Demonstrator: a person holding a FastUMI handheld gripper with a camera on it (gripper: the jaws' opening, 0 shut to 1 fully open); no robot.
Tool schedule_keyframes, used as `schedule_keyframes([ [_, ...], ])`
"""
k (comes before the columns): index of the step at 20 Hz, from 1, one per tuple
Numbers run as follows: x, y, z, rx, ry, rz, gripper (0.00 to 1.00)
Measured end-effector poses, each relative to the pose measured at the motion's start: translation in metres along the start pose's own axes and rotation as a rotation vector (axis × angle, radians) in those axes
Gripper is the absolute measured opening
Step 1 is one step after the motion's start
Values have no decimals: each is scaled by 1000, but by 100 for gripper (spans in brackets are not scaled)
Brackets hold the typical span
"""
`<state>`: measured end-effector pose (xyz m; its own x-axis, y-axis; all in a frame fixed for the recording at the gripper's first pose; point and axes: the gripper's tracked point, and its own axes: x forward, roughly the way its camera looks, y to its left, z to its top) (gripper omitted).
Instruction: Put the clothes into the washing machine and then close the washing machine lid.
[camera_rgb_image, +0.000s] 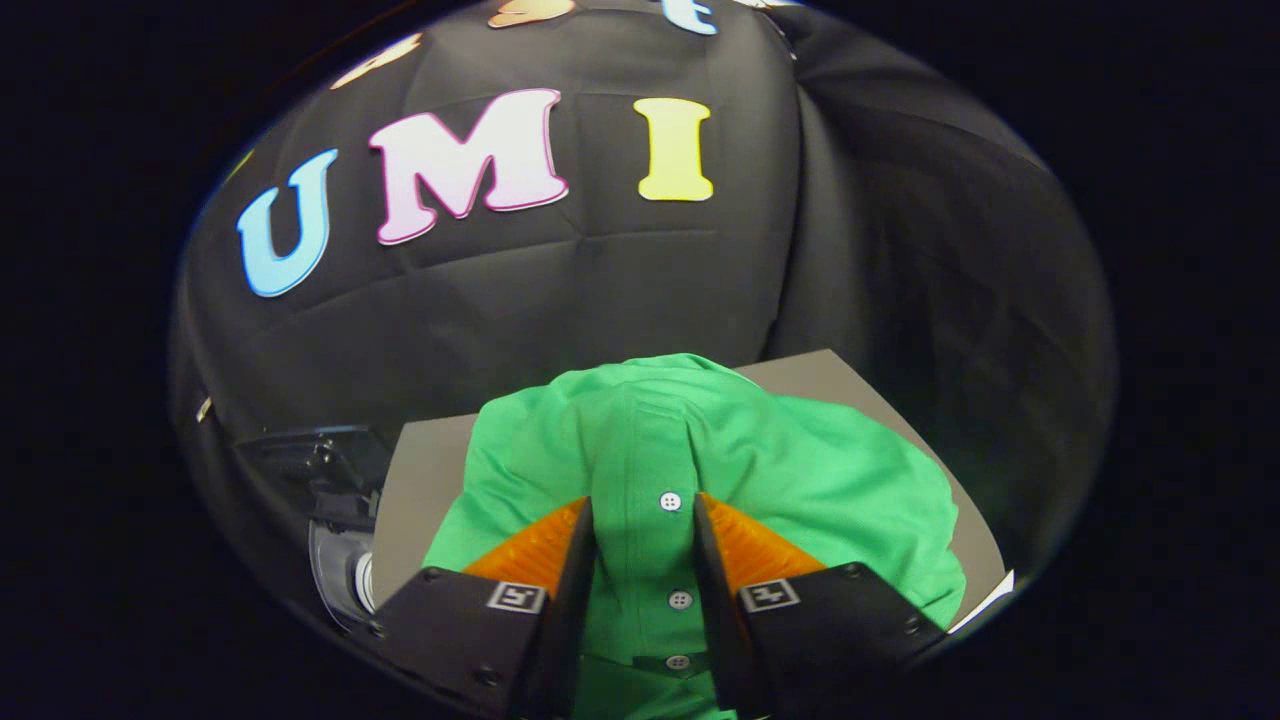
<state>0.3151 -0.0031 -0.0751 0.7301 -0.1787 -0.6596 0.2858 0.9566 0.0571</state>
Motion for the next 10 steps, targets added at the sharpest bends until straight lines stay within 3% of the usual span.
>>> schedule_keyframes([
  [1,-2,-4,0,-11,21,-18,49],
  [3,-5,-4,5,-41,6,-53,48],
  [4,-8,-6,7,-52,3,-63,26],
  [5,-16,-4,15,-60,-33,-70,26],
  [6,-15,-2,19,-72,-69,-78,9],
  [10,-50,2,38,-51,-90,-102,9],
])
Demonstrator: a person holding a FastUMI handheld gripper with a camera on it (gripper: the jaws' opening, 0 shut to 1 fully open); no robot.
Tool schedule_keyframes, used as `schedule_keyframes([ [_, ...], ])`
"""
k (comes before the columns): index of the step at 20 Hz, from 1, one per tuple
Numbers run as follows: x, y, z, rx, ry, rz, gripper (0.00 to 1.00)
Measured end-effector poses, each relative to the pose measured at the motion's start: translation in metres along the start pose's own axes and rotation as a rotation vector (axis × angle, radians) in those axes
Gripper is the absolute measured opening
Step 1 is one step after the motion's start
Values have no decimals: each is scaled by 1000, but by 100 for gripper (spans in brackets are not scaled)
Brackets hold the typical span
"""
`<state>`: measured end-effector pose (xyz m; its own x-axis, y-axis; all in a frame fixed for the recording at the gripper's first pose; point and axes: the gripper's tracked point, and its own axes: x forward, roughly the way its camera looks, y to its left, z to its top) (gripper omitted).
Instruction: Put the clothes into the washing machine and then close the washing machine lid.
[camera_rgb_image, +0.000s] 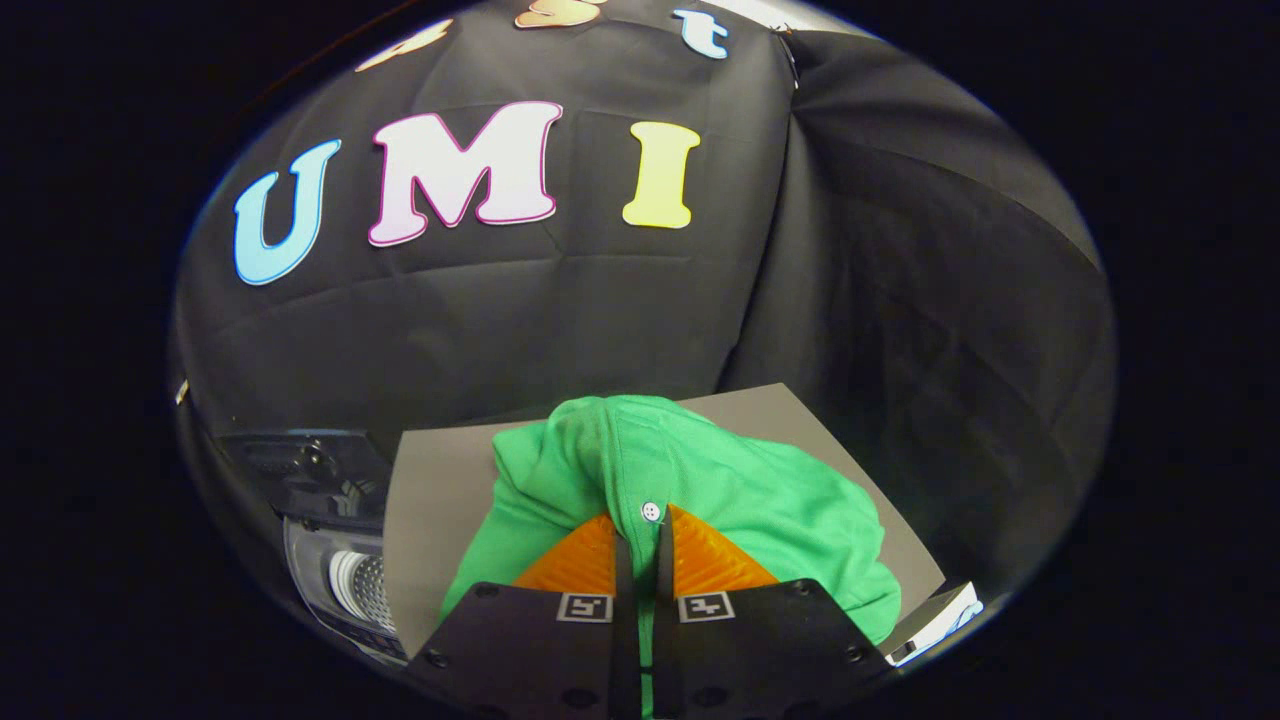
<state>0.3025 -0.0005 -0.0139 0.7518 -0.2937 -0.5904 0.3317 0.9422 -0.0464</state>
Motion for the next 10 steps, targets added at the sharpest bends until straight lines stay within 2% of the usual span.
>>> schedule_keyframes([
  [5,-55,26,48,6,-105,20,9],
  [10,-119,86,77,-22,-187,68,9],
])
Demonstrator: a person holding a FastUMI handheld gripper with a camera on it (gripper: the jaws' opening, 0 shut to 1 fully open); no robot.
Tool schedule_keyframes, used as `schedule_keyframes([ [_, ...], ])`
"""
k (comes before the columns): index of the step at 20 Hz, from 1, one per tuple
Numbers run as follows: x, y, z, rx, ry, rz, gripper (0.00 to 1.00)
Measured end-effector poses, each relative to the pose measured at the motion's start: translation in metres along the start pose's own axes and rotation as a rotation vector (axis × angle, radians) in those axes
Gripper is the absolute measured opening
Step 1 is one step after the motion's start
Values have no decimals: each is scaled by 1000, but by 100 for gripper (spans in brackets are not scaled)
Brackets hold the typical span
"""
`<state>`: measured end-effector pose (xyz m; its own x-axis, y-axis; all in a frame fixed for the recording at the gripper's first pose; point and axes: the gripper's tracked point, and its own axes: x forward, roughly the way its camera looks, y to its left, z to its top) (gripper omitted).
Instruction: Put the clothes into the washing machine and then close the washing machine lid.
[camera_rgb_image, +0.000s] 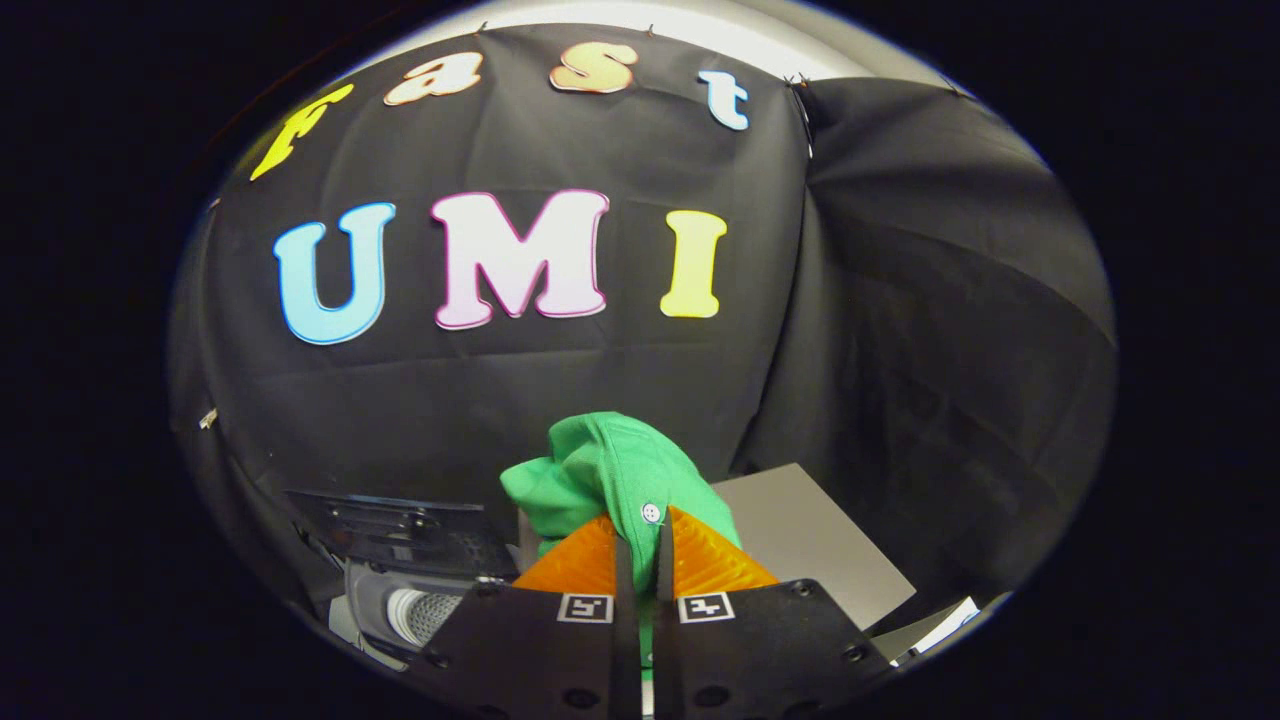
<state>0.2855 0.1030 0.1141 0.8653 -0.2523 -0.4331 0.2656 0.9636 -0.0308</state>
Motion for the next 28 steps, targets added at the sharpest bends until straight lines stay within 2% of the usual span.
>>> schedule_keyframes([
  [6,-52,104,-15,-76,-34,64,9],
  [12,-67,206,-80,-104,-52,103,9],
  [15,-45,244,-129,-111,-20,114,9],
  [22,36,269,-256,-165,23,67,9],
  [24,56,281,-286,-161,19,92,9],
  [28,85,306,-309,-121,-30,157,9],
])
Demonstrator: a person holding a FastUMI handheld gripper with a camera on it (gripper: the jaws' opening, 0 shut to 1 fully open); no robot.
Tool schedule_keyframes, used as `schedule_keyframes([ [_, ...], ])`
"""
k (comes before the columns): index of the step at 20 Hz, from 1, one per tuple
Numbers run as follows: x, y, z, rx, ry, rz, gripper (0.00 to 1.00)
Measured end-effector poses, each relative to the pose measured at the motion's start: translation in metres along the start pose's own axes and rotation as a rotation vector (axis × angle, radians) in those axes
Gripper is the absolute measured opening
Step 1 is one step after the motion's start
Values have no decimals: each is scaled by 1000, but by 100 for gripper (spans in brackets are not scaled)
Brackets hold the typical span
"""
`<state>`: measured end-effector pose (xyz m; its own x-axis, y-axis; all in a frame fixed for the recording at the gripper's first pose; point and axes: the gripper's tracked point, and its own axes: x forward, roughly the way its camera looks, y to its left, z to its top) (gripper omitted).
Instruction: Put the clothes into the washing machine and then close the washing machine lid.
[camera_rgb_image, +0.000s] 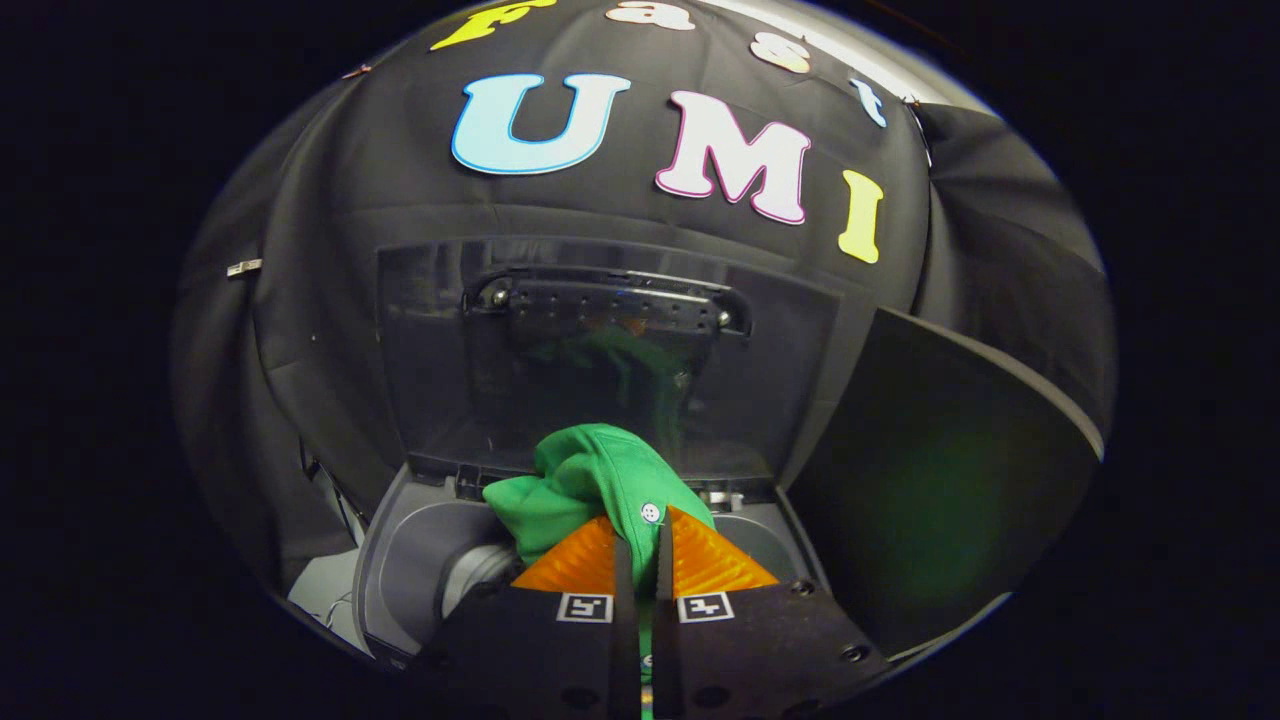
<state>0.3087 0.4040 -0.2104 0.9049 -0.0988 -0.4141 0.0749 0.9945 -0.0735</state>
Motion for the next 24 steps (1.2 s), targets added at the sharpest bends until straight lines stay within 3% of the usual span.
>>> schedule_keyframes([
  [6,30,15,-23,-24,-26,28,9],
  [11,45,22,-46,-22,32,56,9],
  [17,34,8,-73,6,115,43,21],
  [20,29,21,-71,66,104,129,66],
  [22,18,18,-57,73,56,142,97],
  [24,14,3,-58,48,64,86,99],
])
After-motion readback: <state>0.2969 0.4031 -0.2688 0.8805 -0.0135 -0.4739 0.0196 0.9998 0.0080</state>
